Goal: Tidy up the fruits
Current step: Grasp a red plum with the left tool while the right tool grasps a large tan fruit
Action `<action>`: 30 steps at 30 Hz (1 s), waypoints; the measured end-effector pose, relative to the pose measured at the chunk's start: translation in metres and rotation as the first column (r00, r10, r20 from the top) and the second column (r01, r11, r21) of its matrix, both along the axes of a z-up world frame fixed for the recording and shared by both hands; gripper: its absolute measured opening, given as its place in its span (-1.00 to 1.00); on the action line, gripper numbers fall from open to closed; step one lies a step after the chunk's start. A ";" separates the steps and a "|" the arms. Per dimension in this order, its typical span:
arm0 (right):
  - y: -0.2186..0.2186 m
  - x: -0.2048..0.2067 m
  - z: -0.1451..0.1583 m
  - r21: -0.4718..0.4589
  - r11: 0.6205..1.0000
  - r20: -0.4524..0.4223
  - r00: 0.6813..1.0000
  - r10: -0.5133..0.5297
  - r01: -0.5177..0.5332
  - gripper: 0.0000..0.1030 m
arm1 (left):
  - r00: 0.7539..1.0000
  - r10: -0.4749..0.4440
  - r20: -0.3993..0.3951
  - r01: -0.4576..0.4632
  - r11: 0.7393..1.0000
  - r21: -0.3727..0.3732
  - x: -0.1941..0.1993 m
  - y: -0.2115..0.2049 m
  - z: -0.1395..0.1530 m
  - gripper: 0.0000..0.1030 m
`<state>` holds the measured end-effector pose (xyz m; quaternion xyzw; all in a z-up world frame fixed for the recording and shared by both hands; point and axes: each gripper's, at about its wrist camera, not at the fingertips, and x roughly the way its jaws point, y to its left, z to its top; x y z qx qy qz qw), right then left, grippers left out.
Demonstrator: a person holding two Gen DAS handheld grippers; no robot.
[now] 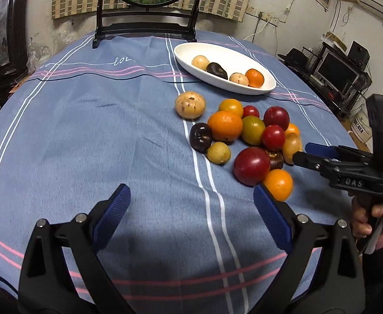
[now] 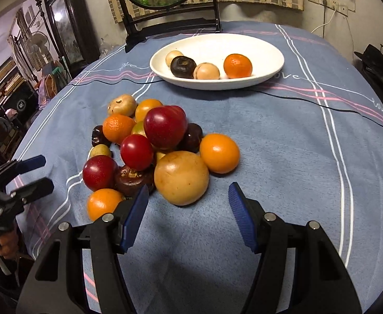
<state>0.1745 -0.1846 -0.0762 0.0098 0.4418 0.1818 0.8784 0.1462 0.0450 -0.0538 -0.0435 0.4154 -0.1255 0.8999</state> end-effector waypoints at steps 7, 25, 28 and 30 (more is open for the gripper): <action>0.004 0.006 -0.004 0.016 1.000 -0.024 1.000 0.002 -0.002 0.25 | 1.000 -0.010 0.007 0.010 1.000 0.002 -0.002 -0.004 0.002 0.87; 0.004 0.017 -0.008 0.040 0.999 -0.055 0.999 0.001 0.002 0.07 | 0.999 -0.020 0.030 0.020 1.000 0.019 -0.001 -0.006 0.007 0.87; 0.004 0.019 -0.009 0.059 0.998 -0.060 0.998 0.005 -0.002 -0.07 | 0.999 -0.041 0.031 0.040 0.999 0.022 -0.001 -0.012 0.008 0.87; 0.003 0.017 -0.008 0.065 0.998 -0.060 0.998 0.004 0.000 -0.11 | 0.998 -0.060 0.032 0.059 0.998 0.019 0.000 -0.018 0.007 0.87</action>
